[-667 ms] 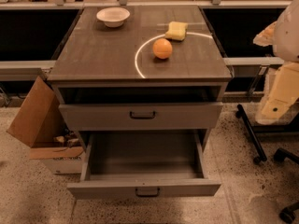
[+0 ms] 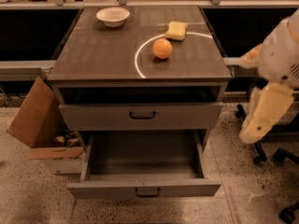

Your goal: Close middle drawer

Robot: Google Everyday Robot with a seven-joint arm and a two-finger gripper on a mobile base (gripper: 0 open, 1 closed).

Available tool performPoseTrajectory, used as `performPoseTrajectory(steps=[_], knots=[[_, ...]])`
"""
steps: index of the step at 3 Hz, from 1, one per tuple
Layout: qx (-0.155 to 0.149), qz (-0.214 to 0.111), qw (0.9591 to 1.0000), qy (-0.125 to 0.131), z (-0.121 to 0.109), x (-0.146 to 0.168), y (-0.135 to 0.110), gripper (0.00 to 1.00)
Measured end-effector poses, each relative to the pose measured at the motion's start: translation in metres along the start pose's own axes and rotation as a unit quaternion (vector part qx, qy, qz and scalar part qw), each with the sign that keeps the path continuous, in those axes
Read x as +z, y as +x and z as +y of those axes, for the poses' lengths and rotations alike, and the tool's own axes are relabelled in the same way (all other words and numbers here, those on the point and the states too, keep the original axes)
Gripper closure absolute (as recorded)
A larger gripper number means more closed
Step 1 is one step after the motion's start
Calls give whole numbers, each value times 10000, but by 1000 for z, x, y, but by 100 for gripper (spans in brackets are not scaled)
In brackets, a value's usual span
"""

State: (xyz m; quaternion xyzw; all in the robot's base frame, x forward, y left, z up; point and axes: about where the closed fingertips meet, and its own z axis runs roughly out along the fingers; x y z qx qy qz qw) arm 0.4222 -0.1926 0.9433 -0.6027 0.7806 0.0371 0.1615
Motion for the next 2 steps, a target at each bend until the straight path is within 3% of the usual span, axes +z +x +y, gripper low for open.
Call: performPoseTrajectory(steps=[1, 2], knots=[[350, -689, 9943, -728, 47, 57, -8, 0], [791, -1370, 9787, -1311, 98, 103, -38, 0]])
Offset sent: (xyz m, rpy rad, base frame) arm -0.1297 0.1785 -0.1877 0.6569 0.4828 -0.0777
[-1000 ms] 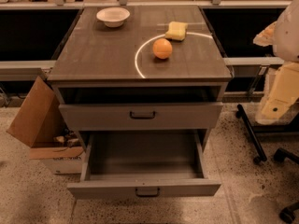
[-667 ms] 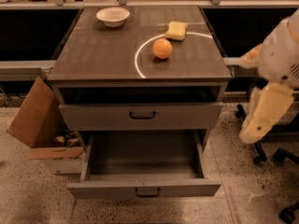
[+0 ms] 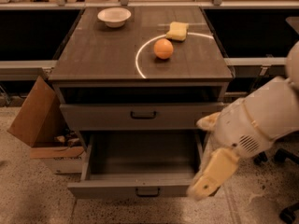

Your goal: Close middle drawer

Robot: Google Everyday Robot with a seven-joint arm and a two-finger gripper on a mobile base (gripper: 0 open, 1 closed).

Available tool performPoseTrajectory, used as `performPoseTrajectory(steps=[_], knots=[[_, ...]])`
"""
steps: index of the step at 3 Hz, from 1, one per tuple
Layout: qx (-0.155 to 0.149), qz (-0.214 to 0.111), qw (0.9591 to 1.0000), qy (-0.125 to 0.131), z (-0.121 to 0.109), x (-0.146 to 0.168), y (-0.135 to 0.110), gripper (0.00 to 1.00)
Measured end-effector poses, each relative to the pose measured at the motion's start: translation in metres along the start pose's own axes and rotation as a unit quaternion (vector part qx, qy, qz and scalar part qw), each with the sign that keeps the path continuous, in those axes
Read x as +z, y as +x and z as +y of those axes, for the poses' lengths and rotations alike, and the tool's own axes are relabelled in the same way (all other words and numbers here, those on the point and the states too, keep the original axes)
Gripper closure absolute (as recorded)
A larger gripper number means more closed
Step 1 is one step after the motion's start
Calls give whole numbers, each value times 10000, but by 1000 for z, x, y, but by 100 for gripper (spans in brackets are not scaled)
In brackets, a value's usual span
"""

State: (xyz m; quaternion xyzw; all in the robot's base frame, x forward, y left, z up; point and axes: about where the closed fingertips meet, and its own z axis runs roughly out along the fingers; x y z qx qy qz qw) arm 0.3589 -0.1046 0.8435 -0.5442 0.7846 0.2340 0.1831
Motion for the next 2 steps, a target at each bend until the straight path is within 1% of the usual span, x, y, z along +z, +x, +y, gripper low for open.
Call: performPoseTrajectory(steps=[1, 2], knots=[[327, -284, 9976, -533, 32, 38, -1, 0], [337, -287, 9976, -538, 32, 38, -1, 0]])
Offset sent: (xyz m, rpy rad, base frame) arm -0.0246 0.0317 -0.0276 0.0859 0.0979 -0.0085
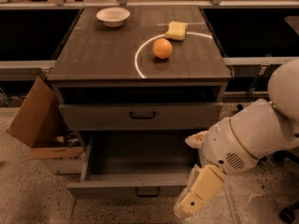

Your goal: Close middle drawer

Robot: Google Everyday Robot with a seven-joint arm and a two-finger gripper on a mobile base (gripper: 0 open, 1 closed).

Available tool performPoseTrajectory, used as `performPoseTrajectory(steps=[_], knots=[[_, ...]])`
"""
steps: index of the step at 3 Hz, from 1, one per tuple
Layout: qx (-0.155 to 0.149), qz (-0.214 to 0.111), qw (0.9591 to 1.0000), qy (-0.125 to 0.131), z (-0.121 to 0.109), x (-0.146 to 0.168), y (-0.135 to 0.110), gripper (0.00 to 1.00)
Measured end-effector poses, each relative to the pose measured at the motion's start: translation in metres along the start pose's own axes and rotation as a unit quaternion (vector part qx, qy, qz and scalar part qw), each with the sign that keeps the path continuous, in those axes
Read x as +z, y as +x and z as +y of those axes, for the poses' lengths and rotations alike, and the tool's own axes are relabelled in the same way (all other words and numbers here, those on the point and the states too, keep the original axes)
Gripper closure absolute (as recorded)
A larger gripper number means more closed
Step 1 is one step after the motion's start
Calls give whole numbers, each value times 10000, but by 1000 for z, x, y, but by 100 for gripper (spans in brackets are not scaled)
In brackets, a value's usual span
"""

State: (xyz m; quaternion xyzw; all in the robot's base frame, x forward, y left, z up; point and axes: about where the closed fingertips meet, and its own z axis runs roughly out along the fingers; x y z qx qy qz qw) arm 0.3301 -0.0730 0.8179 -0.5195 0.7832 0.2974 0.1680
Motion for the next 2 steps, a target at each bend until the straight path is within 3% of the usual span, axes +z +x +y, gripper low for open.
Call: performPoseTrajectory(steps=[1, 2], knots=[[145, 128, 9998, -54, -12, 33, 22, 0], [525, 154, 9982, -259, -36, 105, 75, 0]])
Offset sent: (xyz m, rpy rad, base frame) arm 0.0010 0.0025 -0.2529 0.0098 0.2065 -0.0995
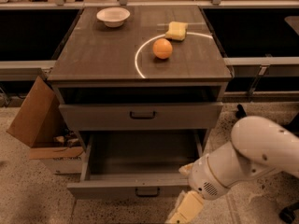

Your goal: Close middle drawer

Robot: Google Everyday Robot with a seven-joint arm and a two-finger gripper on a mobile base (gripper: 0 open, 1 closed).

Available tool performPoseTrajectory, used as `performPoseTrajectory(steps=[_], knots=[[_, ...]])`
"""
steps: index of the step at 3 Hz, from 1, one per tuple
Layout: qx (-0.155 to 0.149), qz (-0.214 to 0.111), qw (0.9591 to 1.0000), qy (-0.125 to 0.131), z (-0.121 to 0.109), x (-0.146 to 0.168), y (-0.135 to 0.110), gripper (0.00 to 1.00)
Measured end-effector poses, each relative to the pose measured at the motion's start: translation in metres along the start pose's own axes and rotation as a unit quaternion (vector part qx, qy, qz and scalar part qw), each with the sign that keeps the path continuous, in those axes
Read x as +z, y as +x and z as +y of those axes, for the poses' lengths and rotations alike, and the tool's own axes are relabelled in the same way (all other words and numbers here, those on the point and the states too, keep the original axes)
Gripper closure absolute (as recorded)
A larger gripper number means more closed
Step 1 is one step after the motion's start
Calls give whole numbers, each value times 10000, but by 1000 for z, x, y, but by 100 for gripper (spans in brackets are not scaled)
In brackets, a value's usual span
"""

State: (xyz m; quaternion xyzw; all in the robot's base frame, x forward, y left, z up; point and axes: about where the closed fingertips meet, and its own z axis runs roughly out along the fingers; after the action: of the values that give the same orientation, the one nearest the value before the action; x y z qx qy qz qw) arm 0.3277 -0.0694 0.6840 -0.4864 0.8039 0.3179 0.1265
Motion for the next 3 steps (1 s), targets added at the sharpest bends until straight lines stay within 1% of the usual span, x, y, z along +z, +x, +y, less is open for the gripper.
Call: performPoseTrajectory(steps=[1, 2, 3], knots=[[334, -283, 9988, -236, -26, 61, 36, 0], [451, -335, 9978, -340, -32, 75, 41, 0], [496, -332, 9975, -382, -35, 79, 44, 0]])
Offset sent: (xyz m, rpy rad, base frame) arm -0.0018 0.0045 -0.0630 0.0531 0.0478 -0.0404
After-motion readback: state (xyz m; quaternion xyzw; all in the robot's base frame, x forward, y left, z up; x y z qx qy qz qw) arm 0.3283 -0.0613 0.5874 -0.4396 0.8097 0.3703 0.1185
